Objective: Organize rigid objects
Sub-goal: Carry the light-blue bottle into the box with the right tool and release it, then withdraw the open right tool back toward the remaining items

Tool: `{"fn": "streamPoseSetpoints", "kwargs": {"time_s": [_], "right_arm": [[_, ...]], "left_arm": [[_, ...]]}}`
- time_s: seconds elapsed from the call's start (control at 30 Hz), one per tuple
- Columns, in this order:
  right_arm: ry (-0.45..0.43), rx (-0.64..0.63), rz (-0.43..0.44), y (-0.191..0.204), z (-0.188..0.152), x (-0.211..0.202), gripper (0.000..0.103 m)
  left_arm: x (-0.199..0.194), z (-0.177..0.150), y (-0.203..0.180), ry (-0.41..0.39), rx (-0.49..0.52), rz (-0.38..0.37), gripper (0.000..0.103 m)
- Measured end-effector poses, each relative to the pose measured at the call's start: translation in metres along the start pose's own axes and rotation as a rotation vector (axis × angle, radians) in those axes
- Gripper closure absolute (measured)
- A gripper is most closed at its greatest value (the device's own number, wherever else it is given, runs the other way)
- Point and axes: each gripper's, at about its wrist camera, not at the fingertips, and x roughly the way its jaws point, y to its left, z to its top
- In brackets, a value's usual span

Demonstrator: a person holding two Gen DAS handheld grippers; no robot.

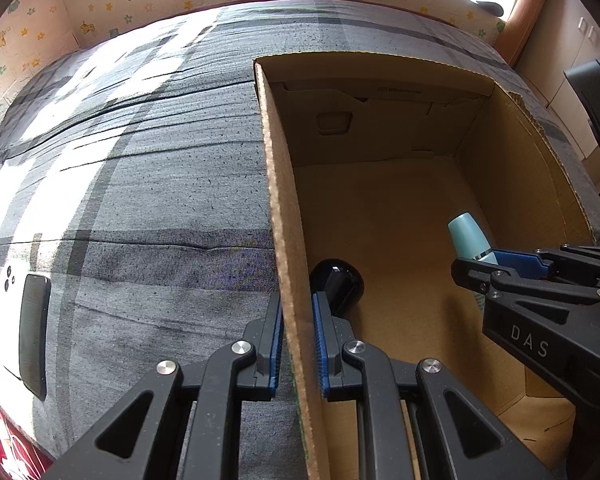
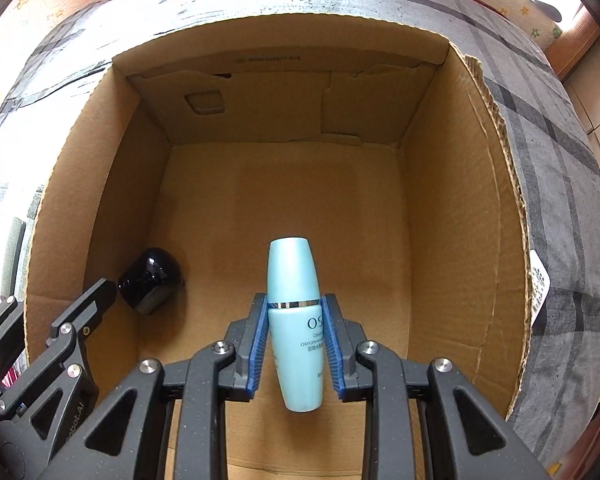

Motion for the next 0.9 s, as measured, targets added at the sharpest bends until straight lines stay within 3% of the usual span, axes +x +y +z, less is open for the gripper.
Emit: {"fn": "streamPoseSetpoints", "kwargs": {"time_s": [0.13,0.4,0.83,0.9], "right_arm": [[-0.007,0.002,0.01,-0.005,0.001,-0.003,0.074],[-0.046,0.002,0.018,-0.012,-0.002,-0.023,0.057],[-0.116,0.006,0.017,-0.023,-0.01,-0.064,0.05],[-0.13,0.008,0.008,-0.027,-0.012,-0.071,0.042]], "left_arm": [[0.001,0.0,0.001,0.003,-0.001,0.0,0.088],[0.002,0.0,0.004,0.002,-0.003,0.0,0.088],[0.0,-0.002,0.001,-0.004,0.006,0.01,0.088],[0.0,-0.002,0.0,-0.003,0.003,0.01,0.088]]}}
